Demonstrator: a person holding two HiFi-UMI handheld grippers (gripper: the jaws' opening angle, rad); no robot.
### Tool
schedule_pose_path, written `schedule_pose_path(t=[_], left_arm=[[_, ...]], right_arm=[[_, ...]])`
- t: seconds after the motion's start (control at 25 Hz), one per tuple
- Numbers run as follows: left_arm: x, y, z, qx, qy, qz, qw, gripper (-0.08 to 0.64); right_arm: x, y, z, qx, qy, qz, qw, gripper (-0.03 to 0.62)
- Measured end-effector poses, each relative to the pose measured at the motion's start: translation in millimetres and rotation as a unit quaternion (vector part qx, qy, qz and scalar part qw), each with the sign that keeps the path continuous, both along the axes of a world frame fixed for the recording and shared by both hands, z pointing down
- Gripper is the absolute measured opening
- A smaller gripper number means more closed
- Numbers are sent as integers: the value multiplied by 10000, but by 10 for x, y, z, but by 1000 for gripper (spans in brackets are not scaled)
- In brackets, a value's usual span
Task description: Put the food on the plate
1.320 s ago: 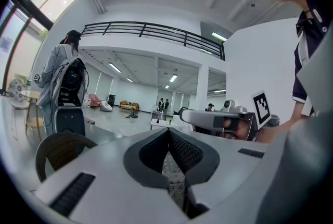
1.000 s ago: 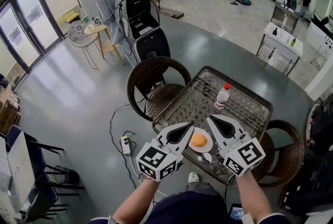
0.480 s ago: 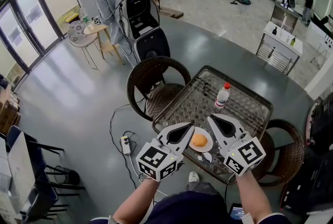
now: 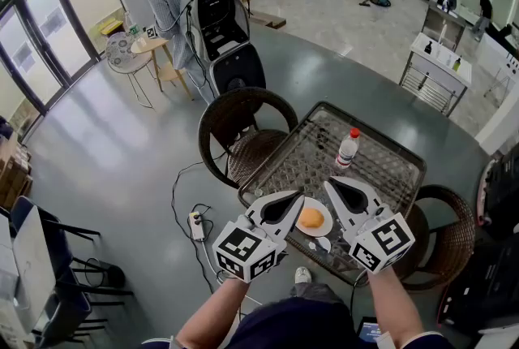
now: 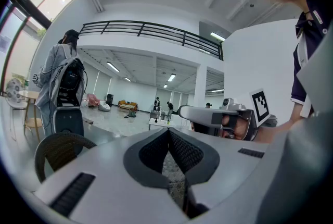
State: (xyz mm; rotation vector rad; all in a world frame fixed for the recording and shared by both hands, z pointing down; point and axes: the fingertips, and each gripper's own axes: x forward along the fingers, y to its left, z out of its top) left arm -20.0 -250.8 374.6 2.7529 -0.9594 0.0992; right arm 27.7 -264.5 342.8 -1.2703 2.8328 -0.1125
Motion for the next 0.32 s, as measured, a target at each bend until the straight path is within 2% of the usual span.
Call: schedule_pose_path(t=[0.32], left_arm=[[1,-9,20,-12,3,-1,10000,9]], right_arm=[[3,-10,-3,12,-11,13,10000,3]])
